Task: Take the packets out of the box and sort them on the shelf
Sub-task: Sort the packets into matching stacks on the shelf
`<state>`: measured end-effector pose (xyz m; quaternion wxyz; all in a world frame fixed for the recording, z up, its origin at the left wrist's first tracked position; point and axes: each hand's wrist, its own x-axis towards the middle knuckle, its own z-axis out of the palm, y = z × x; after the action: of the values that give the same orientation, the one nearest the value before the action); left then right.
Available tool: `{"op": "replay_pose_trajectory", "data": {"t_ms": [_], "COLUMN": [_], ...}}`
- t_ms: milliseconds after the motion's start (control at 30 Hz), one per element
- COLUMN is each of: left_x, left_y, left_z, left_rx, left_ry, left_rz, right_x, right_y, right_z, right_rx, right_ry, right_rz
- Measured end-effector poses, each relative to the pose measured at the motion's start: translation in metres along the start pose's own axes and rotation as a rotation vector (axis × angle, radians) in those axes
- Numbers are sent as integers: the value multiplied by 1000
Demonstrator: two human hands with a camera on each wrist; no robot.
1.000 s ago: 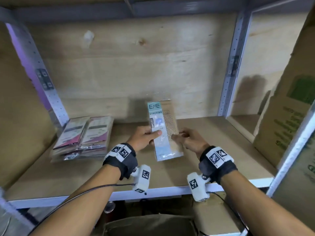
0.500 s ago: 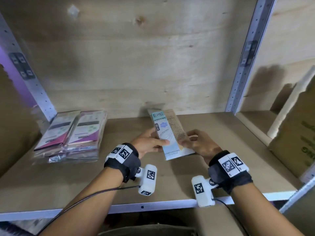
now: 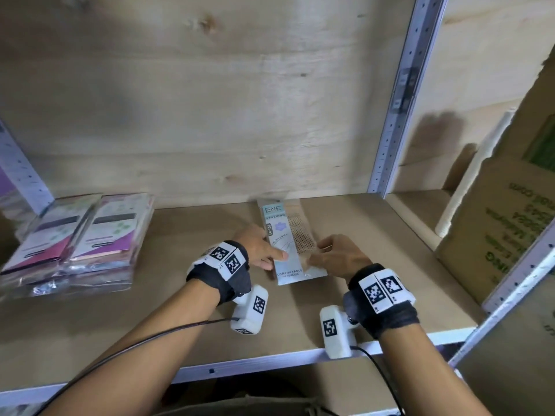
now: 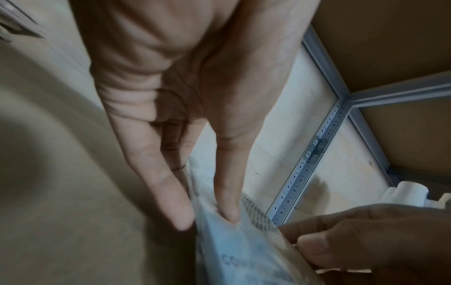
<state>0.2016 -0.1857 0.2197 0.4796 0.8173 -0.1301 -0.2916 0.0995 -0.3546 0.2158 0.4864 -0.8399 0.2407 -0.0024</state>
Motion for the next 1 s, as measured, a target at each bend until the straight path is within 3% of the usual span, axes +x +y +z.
{"op": "replay_pose_trajectory", "data": {"t_ms": [300,567,667,1000], "left_x": [51,75,84,100], "left_y": [32,49,57,77], "left_z": [53,96,109,138], "left_rx": [9,93,81,-94], "left_ry": [-65,-75,-39,-134], "left_rz": [-71,-11,-10,-61], "right_x": [-3,-1,0,6], "right_y": [16,33,41,53], "right_z": [-41,-69,-82,-99], "right_rx": [-33,25,17,-25], "right_ry": [152,220,238,290], "right_rz": [43,142,169,144]}}
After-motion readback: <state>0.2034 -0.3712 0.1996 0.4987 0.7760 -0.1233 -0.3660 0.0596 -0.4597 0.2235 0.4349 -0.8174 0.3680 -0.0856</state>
